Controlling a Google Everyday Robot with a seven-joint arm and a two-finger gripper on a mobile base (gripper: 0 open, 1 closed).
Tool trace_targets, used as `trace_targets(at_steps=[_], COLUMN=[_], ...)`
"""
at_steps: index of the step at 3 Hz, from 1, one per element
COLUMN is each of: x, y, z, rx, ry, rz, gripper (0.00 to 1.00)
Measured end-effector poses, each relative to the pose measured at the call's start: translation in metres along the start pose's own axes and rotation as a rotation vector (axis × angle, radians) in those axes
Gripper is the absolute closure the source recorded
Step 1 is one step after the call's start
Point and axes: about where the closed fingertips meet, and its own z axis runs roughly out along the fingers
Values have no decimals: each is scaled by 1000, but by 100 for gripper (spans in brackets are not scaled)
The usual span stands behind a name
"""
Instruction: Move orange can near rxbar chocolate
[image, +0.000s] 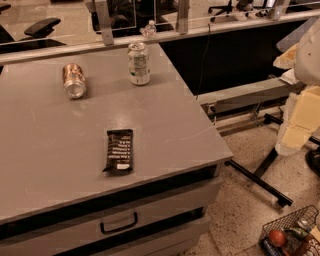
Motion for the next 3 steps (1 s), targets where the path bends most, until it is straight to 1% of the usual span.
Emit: trace_targets(at_steps=[1,2,3], x=[0,-3,-14], y=[0,-1,-5], z=[0,-1,1], rx=[0,1,3], ry=[0,-17,-91], rz=[0,-3,37], gripper=[0,0,0])
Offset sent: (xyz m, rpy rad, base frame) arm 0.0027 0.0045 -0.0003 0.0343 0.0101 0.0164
